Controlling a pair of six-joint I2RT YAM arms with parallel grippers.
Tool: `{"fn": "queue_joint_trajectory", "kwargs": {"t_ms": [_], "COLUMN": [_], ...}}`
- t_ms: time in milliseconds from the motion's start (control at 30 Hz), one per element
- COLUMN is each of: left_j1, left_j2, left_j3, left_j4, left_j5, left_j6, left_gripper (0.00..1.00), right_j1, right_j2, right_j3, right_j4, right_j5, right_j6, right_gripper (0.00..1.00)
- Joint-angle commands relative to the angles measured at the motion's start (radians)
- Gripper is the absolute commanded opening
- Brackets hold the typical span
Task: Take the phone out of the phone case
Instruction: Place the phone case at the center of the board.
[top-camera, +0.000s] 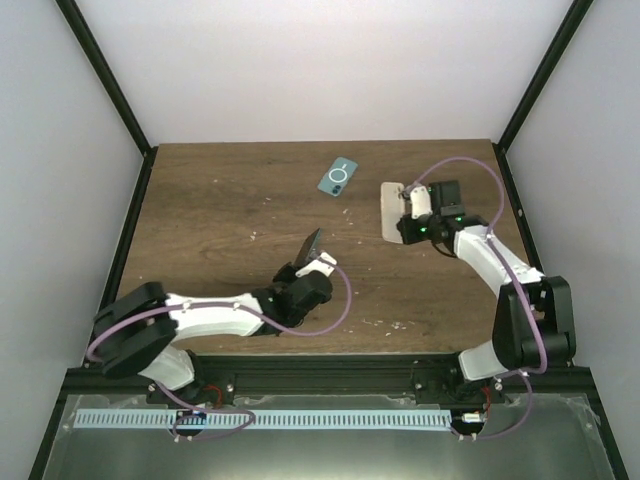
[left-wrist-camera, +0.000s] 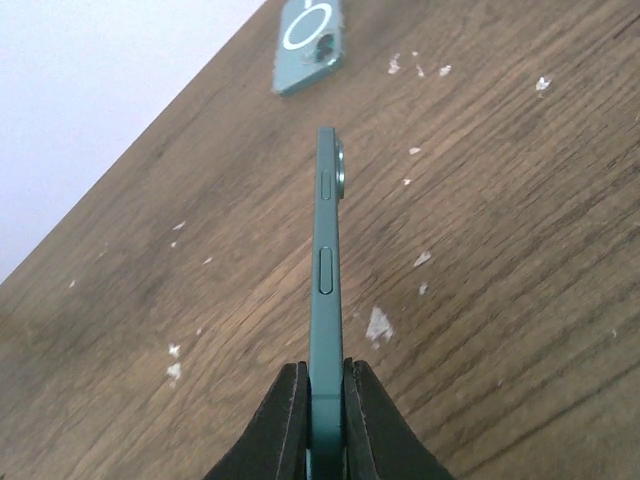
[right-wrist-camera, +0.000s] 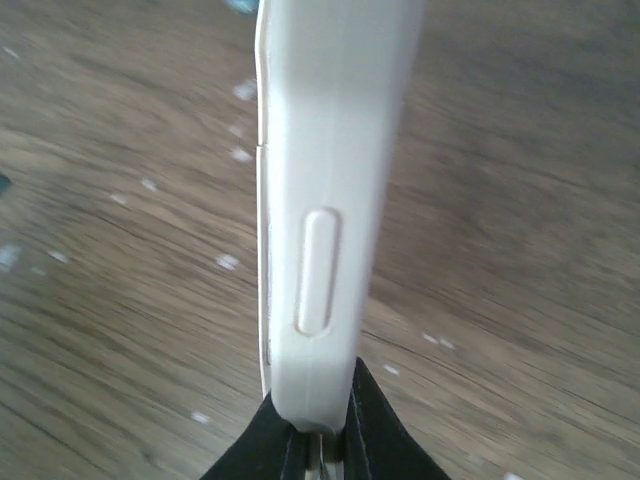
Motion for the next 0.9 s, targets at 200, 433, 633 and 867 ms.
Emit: {"fn": "queue_joint_trajectory", "kwargs": {"t_ms": [200,433,633,867], "left_j1": [0.015,0.009,-0.012,-0.018], "left_j2": [0.409,0.632,0.75,0.881], "left_j3": [0.326,0.609,0.782,0.98], "left_j4": [0.223,0.148,-0.001,-0.227], "left_j5": [0.04,0.043,0.087,0.188], "left_j6": [0.202,0.27,0.177,0.092], "left_gripper": [0.0,0.0,0.0,0.09], "right_j1": [-0.302,-0.393,-0.422,-0.451], "right_j2": [0.213,0.342,0.441,0.489], "right_j3": [0.127,0.206,0.25,0.267], "right_j4": [-0.327,-0.397,-0.387,-0.362], "right_j5": [-0.231,-0.276,-0.286,-0.325], "right_j6": [-0.358,-0.423,-0.399,-0.359], "right_gripper": [0.01,0.01,0.04,0.22]}}
